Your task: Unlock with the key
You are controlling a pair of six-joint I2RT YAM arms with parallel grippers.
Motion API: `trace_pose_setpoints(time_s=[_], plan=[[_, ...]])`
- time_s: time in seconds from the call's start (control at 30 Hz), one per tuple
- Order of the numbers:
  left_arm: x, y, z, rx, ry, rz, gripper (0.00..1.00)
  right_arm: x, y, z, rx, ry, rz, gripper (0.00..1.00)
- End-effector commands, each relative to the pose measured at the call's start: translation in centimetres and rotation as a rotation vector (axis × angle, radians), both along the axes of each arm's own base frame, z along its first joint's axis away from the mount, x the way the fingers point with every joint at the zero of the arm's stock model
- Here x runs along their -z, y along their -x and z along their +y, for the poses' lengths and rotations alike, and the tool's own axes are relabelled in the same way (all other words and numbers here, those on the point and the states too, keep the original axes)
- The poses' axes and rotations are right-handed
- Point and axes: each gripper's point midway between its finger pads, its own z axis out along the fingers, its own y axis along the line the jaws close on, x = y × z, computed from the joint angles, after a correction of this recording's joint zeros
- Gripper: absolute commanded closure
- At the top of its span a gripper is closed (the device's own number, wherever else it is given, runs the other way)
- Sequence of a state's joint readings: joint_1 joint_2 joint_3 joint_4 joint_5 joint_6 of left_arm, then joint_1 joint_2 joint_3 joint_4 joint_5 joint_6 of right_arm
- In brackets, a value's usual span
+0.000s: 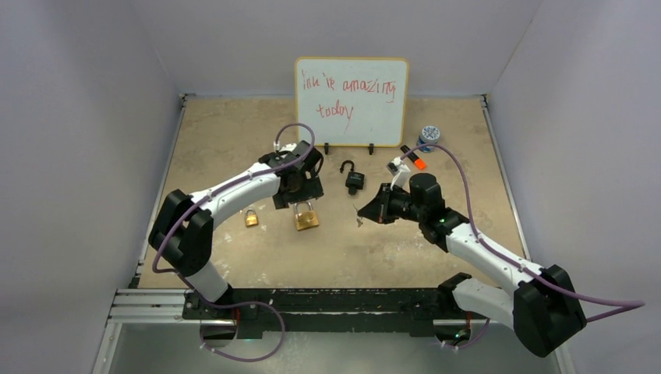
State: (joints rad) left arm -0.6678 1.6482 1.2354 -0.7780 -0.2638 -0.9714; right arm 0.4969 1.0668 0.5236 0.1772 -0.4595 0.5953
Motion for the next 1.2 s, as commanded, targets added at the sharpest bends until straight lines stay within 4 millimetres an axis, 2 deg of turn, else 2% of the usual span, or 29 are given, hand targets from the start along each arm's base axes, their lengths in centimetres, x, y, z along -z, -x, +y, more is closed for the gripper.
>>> trace_pose_setpoints(time_s=[0.0,0.1,0.17,0.3,0.43,0.63,0.83,1.07,1.17], plan=[[0.9,0.6,0.7,-0.059,0.017,0.003,0.13,-1.0,-1.1,-0.3,0.05,0.01,-0.015,1.0],[2.0,0.1,-0.8,0.05,0.041,0.007,0.13,-0.2,-1.1,-0.7,0.063,0.039,-0.007,1.0],[3.2,0.1,-1.0,0.073,0.023,0.039,0.13,0.1,-1.2,-0.8,0.066,0.042,-0.013,1.0],[4.1,0.3,-2.0,0.113,0.047,0.072,0.13,0.2,-1.2,-0.5,0.057,0.039,0.005,1.0],[5.2,0.9,-0.9,0.051,0.005,0.101,0.13,0.8,-0.9,-0.4,0.027,0.057,0.017,1.0],[6.2,1.3,-1.0,0.062,-0.016,0.138,0.13,1.1,-0.6,-0.4,0.017,0.054,0.019,1.0],[7.5,3.1,0.2,0.044,-0.078,0.201,0.14,1.3,-0.5,-0.4,0.006,0.062,0.016,1.0],[8.2,3.2,-0.6,0.03,-0.049,0.214,0.23,1.7,-0.2,-0.3,-0.002,0.057,0.027,1.0],[9.0,3.7,-0.9,0.022,-0.041,0.235,0.32,1.7,-0.3,-0.4,0.003,0.059,0.024,1.0]])
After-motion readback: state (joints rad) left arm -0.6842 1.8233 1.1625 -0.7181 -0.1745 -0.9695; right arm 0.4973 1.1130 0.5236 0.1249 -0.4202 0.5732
